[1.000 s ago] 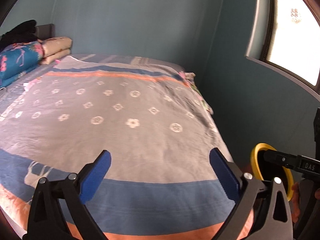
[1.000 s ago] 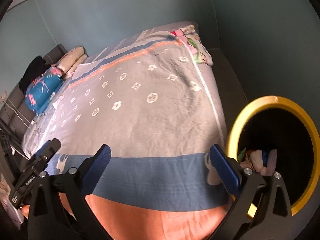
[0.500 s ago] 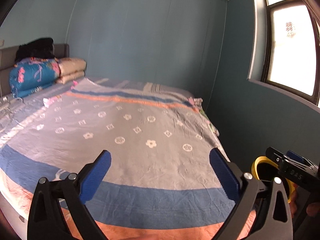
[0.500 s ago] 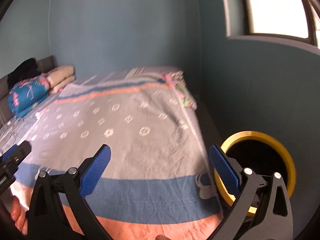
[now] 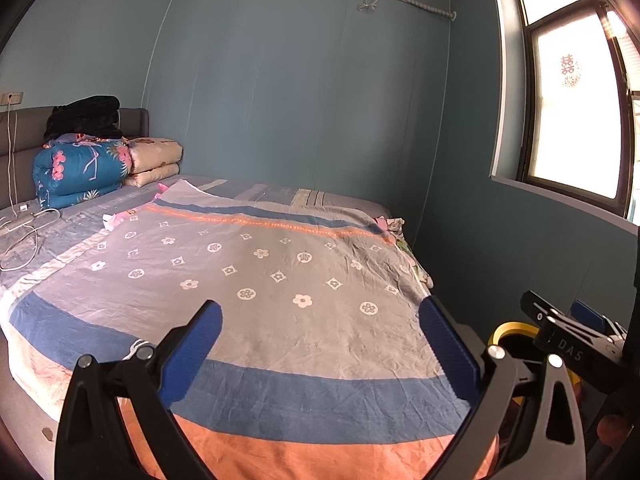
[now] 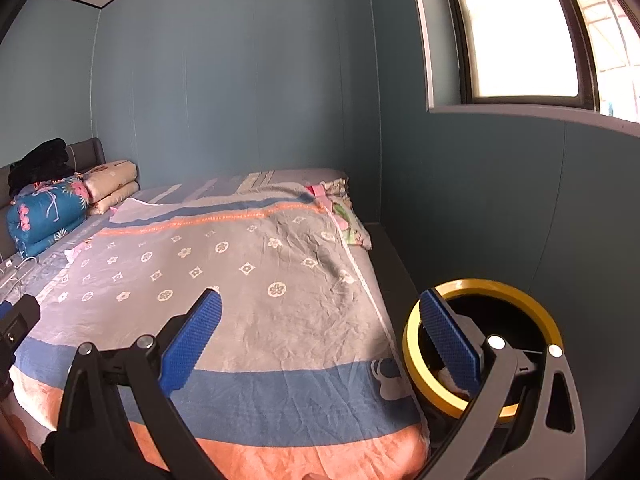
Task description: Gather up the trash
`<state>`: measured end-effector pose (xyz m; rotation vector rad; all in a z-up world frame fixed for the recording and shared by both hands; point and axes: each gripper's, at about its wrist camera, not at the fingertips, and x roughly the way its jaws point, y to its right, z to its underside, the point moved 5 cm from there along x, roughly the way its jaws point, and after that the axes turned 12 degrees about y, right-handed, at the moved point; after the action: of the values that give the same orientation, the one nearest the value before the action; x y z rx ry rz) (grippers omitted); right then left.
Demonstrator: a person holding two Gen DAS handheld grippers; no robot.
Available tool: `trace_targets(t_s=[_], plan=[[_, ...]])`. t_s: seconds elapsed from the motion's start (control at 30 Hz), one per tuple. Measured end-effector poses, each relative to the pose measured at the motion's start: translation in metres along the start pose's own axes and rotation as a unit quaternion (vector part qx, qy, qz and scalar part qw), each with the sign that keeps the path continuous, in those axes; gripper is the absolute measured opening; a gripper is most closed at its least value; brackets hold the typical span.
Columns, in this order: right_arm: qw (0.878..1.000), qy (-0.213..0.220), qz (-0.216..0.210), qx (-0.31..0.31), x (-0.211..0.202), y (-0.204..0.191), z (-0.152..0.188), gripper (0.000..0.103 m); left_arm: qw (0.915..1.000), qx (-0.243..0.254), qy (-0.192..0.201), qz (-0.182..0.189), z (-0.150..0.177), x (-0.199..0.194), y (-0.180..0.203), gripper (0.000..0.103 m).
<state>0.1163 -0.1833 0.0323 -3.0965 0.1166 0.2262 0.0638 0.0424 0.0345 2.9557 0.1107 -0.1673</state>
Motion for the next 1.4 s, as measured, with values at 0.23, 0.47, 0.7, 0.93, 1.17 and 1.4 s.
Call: trace_targets(t_s=[0.23, 0.47, 0.7, 0.93, 1.17, 1.4], plan=[[1.0, 0.006, -0.004, -0.004, -0.009, -0.004, -0.004, 0.095, 0.9999, 0.002, 0.011, -0.004, -0.005, -0.006, -0.001, 0.095], [1.0, -0.005, -0.005, 0.001, -0.007, -0.005, -0.003, 0.095, 1.0, -0.003, 0.002, -0.002, -0.001, -0.005, 0.0, 0.095], [1.0, -0.016, -0.006, 0.006, -0.002, -0.005, 0.003, 0.095, 1.0, -0.001, -0.003, 0.0, 0.002, -0.004, 0.003, 0.095], [1.0, -0.02, -0.003, 0.01, 0.001, -0.004, 0.006, 0.095, 0.9999, -0.005, -0.009, 0.002, 0.005, -0.001, 0.002, 0.095], [1.0, -0.025, -0.004, 0.014, 0.003, -0.002, 0.009, 0.095, 0.9999, -0.008, -0.013, 0.004, 0.006, 0.001, 0.002, 0.095], [0.999, -0.032, -0.001, 0.018, 0.003, -0.001, 0.012, 0.095, 0.9998, -0.008, -0.015, 0.004, 0.006, 0.001, 0.002, 0.095]])
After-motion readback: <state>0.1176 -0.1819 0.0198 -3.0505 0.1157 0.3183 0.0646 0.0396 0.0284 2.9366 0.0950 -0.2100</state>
